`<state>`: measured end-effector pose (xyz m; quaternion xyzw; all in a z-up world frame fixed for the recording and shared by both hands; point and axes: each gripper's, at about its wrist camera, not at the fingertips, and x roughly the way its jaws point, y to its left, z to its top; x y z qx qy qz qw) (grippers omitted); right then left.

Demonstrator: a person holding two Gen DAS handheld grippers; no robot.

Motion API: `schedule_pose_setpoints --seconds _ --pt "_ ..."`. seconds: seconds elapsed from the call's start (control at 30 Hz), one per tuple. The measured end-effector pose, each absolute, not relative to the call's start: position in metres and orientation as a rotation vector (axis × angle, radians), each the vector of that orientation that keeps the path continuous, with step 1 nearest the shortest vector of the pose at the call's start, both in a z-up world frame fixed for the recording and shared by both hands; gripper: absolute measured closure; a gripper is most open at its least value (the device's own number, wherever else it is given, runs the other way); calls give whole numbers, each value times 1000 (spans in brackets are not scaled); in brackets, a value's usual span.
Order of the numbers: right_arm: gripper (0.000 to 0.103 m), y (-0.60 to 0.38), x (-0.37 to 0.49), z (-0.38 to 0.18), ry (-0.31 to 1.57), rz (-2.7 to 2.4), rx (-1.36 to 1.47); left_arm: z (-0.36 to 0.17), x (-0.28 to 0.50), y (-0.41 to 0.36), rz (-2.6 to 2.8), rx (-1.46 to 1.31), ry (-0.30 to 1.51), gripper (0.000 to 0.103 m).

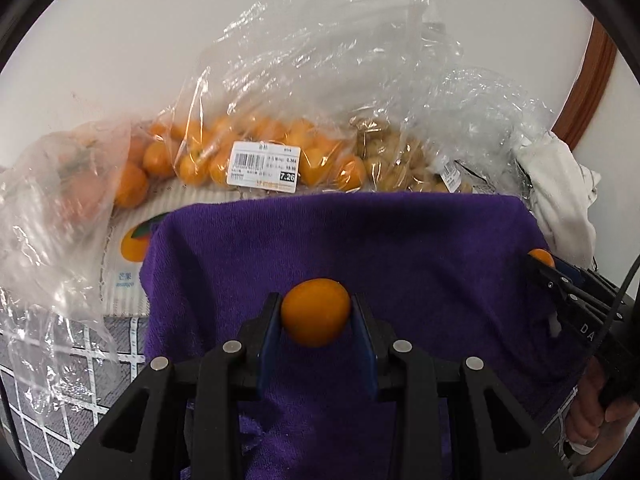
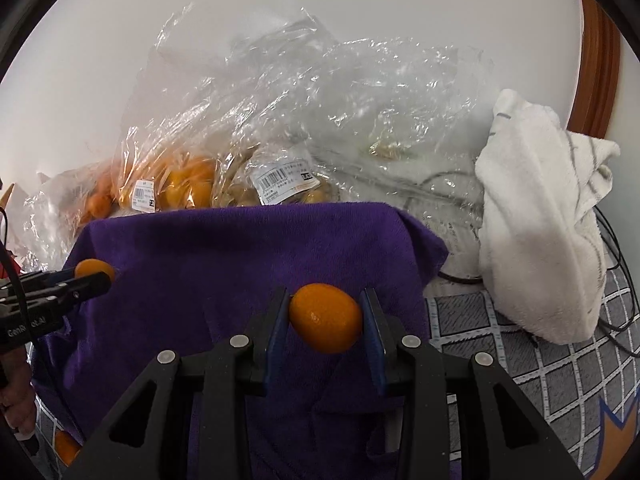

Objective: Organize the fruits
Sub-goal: 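Carry the right gripper's orange onto the purple towel while the left gripper carries its orange there, then open both grippers to release the oranges onto the purple towel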

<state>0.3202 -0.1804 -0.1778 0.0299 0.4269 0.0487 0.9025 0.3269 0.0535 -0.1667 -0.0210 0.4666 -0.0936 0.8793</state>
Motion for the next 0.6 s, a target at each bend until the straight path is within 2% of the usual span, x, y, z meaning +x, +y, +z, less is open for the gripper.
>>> schedule_pose_setpoints --seconds 0.47,0.53,0.6 --pt "67 -174 322 -187 906 119 66 -178 332 59 -195 -65 1027 70" --pt "64 -172 319 -184 900 124 59 -178 332 59 -194 -60 1029 70" --pt "54 -170 317 -181 892 136 55 -177 332 56 -197 -56 1034 70"
